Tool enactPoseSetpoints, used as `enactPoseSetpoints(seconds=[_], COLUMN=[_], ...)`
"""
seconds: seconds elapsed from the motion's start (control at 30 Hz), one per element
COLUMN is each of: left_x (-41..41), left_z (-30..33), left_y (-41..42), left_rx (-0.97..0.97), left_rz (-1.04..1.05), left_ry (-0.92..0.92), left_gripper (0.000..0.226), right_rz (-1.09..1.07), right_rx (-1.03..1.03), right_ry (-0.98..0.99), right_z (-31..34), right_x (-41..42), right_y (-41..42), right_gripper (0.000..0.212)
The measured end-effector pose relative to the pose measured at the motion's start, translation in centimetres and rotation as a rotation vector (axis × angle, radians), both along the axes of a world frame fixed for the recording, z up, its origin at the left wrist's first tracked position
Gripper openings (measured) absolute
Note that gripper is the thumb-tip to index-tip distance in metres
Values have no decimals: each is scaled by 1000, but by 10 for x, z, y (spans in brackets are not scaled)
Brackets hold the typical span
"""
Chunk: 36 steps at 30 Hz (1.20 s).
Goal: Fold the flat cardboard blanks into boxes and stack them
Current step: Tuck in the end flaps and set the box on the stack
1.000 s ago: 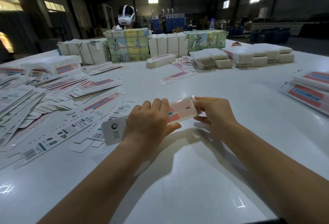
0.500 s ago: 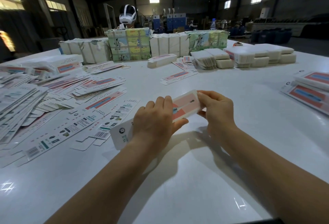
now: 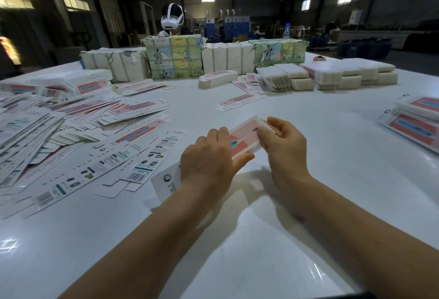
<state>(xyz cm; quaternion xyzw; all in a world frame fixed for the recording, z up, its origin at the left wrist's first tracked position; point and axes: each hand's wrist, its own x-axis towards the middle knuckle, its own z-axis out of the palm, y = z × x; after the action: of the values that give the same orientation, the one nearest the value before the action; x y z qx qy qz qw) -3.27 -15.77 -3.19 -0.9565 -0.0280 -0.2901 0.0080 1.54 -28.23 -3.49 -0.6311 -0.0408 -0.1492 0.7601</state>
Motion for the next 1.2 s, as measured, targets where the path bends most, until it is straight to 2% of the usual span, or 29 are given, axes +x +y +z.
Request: enactPoseSetpoints(seconds=[0.2,0.57,0.73,0.87,0.97,1.03,1.2], left_x=[0,0,1,2,3,3,1], left_z=[-2,-3,-1,4,7,8,6], left_y=[-4,-2,10,30,38,40,42], left_rx=[8,22,34,11,114,146,144], left_rz=[24,30,1,-71,-117,-147,-253], left_ry=[-5,-10,38,112,173,187,254], left_gripper=[69,66,67,73,82,79,71], right_rz=[-29,-29,63,175,253,340,415], right_rx=[25,-134,-209,-470,-820,-997,-1171], right_ry=[-11,-94,-64,-186,-359,-433,-493], right_z=[-6,-6,-7,0,5,4,-4], right_x=[0,-4,-6,-8,-5,-1,5], right_y=[3,2,1,0,-7,-12,-14], right_gripper=[26,15,40,52,70,76,82])
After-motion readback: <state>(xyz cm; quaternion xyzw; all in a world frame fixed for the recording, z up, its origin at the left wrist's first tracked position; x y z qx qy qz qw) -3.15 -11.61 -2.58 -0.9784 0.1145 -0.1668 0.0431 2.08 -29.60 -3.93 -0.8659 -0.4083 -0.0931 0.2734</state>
